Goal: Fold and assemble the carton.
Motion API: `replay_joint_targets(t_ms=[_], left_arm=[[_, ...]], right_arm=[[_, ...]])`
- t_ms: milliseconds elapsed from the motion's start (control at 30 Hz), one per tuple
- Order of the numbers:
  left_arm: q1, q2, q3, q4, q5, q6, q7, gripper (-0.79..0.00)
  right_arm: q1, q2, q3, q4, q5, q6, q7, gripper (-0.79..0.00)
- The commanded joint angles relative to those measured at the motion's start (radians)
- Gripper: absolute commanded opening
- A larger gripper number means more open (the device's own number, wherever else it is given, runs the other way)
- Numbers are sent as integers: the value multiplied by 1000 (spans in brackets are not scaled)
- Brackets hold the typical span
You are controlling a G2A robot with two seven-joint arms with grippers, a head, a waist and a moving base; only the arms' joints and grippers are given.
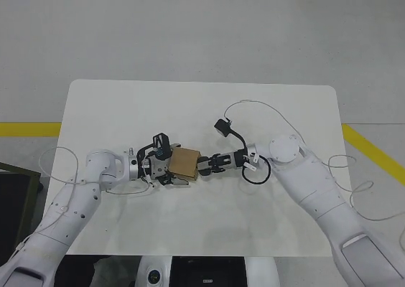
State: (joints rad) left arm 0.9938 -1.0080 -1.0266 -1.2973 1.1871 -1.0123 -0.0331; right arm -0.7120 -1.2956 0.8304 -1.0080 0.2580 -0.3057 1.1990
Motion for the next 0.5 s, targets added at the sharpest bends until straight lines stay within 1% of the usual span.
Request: replay_joint_targets(t_ms=[0, 67, 200, 267, 333, 367, 433, 467], left_arm=[[0, 1, -5, -1, -9, 0, 1, 0], [-1, 2, -9, -3, -17, 0, -3, 0], [7, 6, -30, -5, -55, 0, -1, 0], [17, 11, -48, -8, -90, 0, -5, 0], [31, 20, -69, -20, -123, 0, -14, 0], [40, 24, -81, -26, -148, 0, -18, 0], [55, 35, -107, -40, -205, 0, -33, 0], [59, 41, -123, -49, -231, 0, -45, 0]], right_arm=[[-9, 9, 19, -8, -10, 6, -4, -705], [-20, 18, 40, -21, -21, 10, -8, -643], [-47, 39, 84, -57, -50, 8, -15, -551], [-59, 49, 105, -79, -76, 3, -32, -449], [-74, 57, 124, -103, -97, -16, -55, -400], [-80, 60, 134, -115, -112, -32, -75, -329], [-92, 67, 153, -140, -142, -65, -111, -249], [-98, 71, 163, -152, -156, -85, -128, -197]])
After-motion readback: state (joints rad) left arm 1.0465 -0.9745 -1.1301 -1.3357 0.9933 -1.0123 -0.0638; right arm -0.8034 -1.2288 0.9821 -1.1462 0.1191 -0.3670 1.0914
